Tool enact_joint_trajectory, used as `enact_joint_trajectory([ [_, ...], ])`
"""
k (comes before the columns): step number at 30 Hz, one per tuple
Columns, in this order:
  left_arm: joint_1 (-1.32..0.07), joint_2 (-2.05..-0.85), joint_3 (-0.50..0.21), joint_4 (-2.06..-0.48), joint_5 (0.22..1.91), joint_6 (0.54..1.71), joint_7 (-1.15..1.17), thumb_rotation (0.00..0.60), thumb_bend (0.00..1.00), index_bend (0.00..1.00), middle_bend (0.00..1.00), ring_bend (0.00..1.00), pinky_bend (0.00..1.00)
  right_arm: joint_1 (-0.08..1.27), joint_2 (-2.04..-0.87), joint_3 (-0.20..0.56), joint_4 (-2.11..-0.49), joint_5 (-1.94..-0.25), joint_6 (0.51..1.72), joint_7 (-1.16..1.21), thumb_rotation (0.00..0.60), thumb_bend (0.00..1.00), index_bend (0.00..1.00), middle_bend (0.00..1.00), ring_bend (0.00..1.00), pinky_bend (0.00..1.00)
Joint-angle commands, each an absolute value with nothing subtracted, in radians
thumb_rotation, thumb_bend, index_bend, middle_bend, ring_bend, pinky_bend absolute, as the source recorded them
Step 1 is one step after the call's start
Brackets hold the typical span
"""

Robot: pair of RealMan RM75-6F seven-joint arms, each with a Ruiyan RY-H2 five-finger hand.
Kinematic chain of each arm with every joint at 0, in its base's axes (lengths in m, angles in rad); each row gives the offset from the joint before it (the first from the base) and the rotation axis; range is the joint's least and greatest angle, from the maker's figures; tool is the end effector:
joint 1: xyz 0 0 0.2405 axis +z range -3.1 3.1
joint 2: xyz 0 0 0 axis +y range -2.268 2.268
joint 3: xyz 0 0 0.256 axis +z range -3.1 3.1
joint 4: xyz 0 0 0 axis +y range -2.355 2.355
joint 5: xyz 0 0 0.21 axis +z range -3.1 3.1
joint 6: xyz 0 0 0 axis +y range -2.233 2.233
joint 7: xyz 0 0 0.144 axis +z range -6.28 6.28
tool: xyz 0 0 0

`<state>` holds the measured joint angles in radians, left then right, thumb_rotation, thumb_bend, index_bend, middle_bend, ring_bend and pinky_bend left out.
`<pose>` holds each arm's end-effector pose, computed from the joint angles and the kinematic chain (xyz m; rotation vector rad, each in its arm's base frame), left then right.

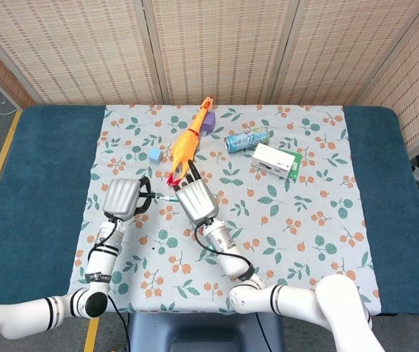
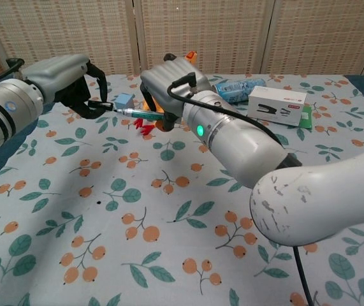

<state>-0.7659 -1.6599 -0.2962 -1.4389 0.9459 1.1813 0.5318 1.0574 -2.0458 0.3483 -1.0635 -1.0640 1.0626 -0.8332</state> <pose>-0.1281 0.3687 -0.0010 -1.5611 -0.8898 -0.9749 -0.0035 -0.3663 -0.1097 1.8571 -0.4205 0.9259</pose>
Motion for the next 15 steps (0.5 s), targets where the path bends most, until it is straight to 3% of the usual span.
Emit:
enact_joint_trajectory([
  [1,-0.759,-1.650,-0.292,-1.433,0.946,1.179,0.528,0.600,0.75,0.83,1.00,0.77,0.90,1.050,-2.035,0.336,-1.071,-1.067,1.060,-0.839,0.600,0.38,0.80,0.72,0.33,0.01],
  [7,-0.721,-1.610,-0.267,-1.440,0.911,1.150,0.503,0.600,0.71,0.82,1.00,0.77,0.90,1.013,-1.989,0.292,-1.110,-1.073,1.054,-0.853,0.600,0.38,0.80,0.72,0.33,0.01],
  [15,-0.681,-1.620,-0.209,-1.404,0.872,1.097,0.476,0.600,0.64,0.71,1.00,0.77,0.89,0.971,-1.949,0.236,-1.136,-1.060,1.037,-0.887,0.600,0.37,0.76,0.72,0.33,0.01],
])
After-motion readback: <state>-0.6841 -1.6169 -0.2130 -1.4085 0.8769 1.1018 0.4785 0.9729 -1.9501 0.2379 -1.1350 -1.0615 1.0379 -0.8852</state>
